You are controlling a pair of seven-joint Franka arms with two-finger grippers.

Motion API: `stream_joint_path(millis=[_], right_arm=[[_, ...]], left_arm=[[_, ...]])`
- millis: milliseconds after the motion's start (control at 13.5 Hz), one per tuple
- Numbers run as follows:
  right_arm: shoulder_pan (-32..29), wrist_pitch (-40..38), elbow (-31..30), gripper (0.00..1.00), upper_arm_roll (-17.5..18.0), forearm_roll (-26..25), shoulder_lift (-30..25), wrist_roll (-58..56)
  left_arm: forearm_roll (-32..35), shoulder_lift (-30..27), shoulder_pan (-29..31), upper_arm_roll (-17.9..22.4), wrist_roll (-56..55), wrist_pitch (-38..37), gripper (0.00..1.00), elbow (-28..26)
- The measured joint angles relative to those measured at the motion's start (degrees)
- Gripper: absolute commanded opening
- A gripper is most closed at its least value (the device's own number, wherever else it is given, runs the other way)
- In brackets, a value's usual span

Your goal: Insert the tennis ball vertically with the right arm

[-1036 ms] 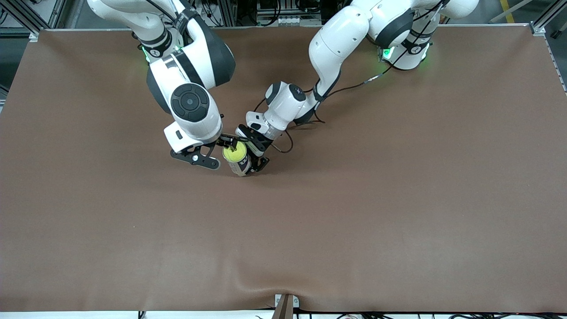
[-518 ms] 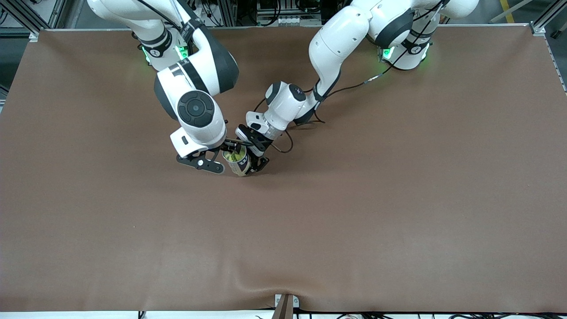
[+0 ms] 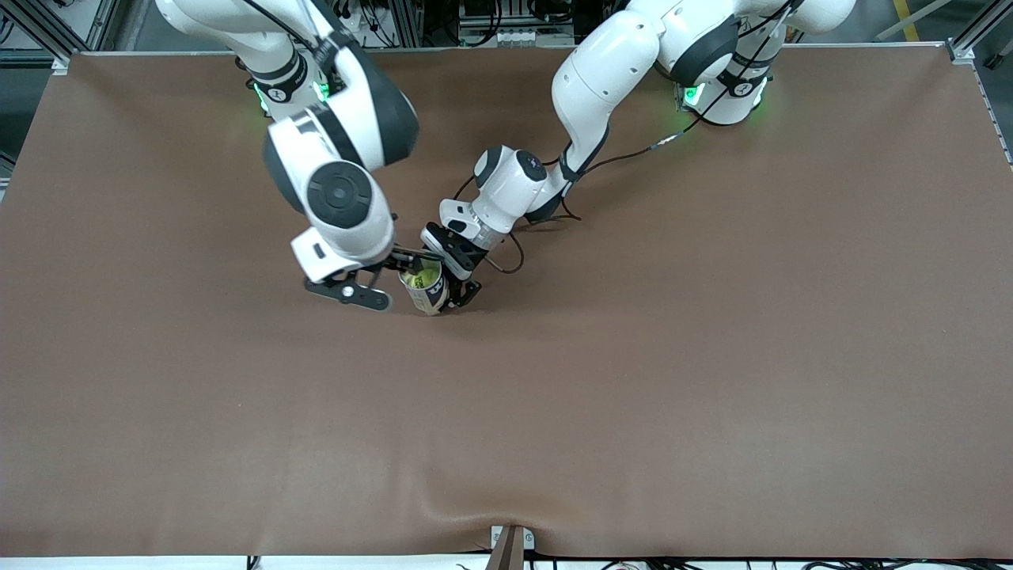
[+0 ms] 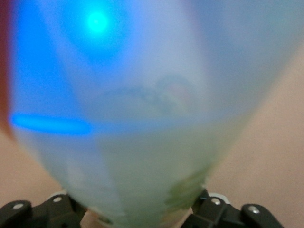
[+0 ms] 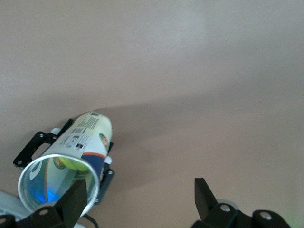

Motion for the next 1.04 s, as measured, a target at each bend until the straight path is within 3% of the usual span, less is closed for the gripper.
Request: stream_joint_path(millis=[370,740,1036], right_arm=[[-13.7,-9.5,3.1,1.00,-0.6,-0.1,-9.2,-18.9],[-26.4,-11.7,4.3,1.00,-0.8,0.0,-13.6,-35.4],[-29.1,-11.6,7.3,1.00,-0.5,0.1,-13.7,-38.4]], left_arm=[[0.0,0.0,-0.1,1.3,-0.6,-1.2,1.00,-0.8],[0.0,-0.5,-0.1,1.6,-1.9,-3.4,1.00,-1.3],[0.0,-1.8,-0.1,1.7,-5.3,-5.0,1.00,-2.6]])
